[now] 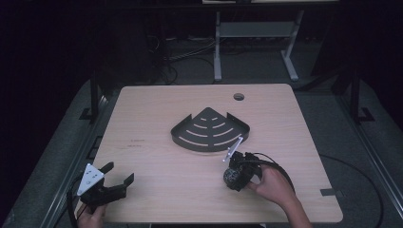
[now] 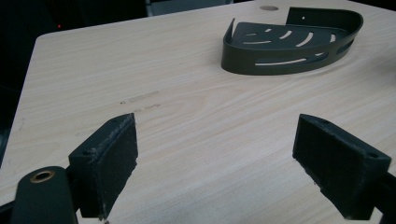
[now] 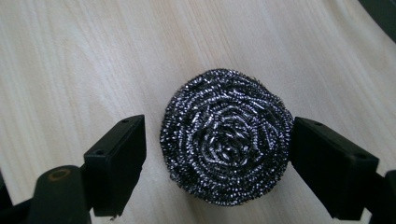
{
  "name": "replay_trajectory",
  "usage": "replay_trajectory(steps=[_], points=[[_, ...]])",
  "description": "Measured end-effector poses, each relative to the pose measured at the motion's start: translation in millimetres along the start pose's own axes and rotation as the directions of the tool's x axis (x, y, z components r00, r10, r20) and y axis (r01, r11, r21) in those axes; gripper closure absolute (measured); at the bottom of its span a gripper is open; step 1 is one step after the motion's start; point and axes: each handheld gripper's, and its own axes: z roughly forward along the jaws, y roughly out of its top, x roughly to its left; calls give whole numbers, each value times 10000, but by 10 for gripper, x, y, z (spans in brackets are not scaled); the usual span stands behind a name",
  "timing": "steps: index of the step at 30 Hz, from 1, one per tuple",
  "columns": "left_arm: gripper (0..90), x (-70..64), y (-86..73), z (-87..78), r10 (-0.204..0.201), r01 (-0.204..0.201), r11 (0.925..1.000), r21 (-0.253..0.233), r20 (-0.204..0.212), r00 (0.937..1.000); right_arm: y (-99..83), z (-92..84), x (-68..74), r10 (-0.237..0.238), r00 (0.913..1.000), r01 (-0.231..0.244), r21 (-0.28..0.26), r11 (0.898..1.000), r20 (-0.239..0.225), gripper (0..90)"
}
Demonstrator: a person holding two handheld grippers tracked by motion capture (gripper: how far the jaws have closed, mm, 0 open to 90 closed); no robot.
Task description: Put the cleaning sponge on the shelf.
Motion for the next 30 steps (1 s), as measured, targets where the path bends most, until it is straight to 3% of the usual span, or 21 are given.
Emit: replay_trajectory(steps=[9,19,30], points=[[132,25,-2,-16,-191,191,9998,-84,58,9998,21,51,-17,24,10000,-22,190,9998,-78,211],[132,33,-3,-30,-282,283,9995,-160,73,9996,43,72,7,-218,9998,217,264,9994,20,314],[132,18,8,-22,-269,272,9994,-208,128,9996,107,-63,-21,-312,9995,311,58,9995,52,320]])
